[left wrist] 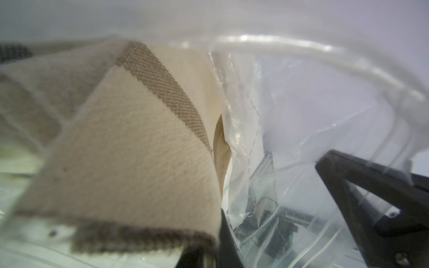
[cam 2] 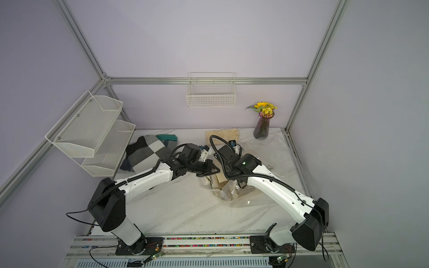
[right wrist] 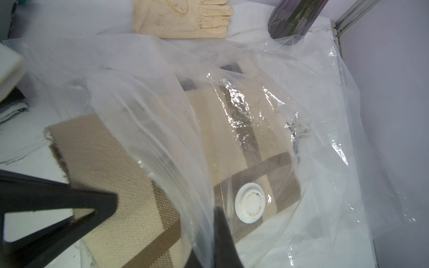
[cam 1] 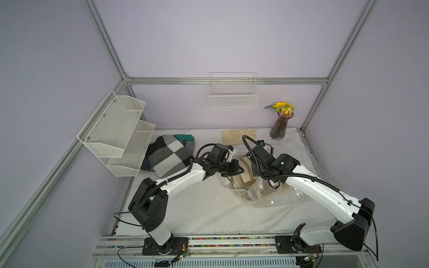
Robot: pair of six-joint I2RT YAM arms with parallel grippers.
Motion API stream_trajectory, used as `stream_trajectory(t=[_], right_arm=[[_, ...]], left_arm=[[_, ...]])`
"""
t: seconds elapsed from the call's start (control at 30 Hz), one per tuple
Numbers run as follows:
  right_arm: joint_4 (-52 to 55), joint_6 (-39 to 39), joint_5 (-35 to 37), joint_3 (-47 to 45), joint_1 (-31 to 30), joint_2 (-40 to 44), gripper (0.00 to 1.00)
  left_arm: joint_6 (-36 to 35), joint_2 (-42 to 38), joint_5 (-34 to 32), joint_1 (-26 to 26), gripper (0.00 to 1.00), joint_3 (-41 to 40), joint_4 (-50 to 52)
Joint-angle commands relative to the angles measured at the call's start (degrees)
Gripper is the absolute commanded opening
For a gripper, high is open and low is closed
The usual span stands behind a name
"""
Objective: Take the scarf out of the vacuum bag
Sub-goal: Take out the scarf from the vacuum bag.
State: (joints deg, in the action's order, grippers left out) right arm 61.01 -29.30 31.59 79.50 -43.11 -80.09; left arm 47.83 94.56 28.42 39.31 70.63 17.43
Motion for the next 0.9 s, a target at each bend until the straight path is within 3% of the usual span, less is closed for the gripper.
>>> stream_trajectory(t=[0.0,0.87], right_arm=[[-1.8,0.2,0.5,0.7,0.5,1.3,0.00],[-6.2,0.8,-2.5,-2.8,0.6,1.3,0.00]], left_arm=[[-3.4,-3.1,-1.1,-0.6,0.00,1.4,2.8],[-8.8,-12.0,-5.0,-7.4,0.00,-1.5,13.5]])
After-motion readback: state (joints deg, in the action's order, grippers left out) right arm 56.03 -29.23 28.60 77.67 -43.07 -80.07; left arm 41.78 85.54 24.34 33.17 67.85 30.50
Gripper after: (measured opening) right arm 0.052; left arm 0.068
